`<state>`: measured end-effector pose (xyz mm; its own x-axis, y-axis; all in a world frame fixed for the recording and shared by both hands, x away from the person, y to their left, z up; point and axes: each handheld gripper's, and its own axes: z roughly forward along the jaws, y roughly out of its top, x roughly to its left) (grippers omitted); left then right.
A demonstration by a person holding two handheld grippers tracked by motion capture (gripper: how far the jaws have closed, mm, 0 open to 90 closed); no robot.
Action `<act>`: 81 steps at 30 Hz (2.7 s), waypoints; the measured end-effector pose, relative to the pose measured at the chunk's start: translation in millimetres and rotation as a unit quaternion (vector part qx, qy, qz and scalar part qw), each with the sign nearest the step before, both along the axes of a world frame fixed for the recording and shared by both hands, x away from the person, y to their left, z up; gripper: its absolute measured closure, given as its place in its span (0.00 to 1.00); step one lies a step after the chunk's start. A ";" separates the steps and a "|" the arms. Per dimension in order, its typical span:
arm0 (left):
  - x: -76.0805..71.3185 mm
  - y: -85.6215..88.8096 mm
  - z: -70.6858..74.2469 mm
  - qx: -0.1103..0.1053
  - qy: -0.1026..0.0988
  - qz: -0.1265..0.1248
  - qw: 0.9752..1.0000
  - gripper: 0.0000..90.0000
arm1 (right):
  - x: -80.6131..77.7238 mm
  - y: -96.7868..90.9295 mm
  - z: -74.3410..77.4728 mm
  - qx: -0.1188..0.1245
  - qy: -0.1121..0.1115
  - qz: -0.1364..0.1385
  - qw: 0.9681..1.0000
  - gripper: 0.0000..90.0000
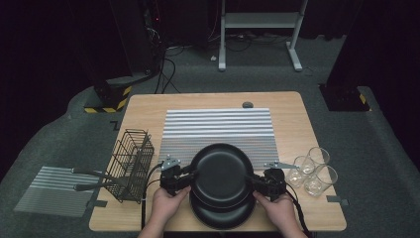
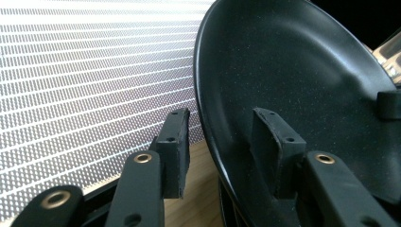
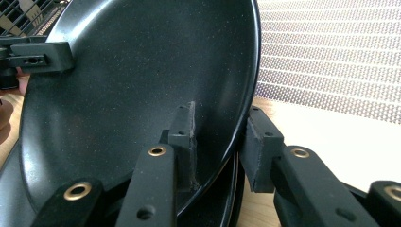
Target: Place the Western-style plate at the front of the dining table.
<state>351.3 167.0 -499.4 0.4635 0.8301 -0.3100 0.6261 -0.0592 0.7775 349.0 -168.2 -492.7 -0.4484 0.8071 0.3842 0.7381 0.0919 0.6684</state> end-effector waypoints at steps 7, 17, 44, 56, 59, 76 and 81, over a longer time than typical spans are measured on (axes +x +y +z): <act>0.8 0.1 -2.1 -0.018 0.023 0.013 0.999 0.52 | -2.3 1.2 0.2 -0.004 -0.003 -0.007 1.000 0.75; -9.3 4.4 1.6 -0.020 0.006 0.006 1.000 0.52 | -3.8 2.3 -0.4 -0.004 -0.007 -0.011 1.000 0.75; -35.7 -14.9 -4.8 0.018 0.005 -0.010 1.000 0.56 | -3.4 1.4 -0.9 -0.005 -0.011 -0.004 1.000 0.75; -35.0 -13.0 -7.8 0.014 -0.008 -0.013 1.000 0.57 | -3.8 0.6 -2.1 -0.006 -0.020 0.001 1.000 0.75; -34.8 -13.9 -7.7 0.013 -0.007 -0.009 1.000 0.57 | -4.0 1.4 -0.8 -0.006 -0.013 -0.004 1.000 0.75; -18.3 -15.6 -4.8 0.007 -0.022 0.008 1.000 0.60 | 13.1 0.8 2.7 -0.003 -0.012 -0.007 1.000 0.77; -13.6 -14.8 -8.0 -0.002 -0.028 0.010 1.000 0.60 | 22.0 0.6 5.2 0.000 -0.016 -0.010 1.000 0.78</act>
<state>337.7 152.2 -507.4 0.4627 0.8384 -0.2880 0.5826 -0.0427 0.8117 370.9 -167.6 -487.5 -0.4438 0.8162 0.3700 0.7176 0.0764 0.6922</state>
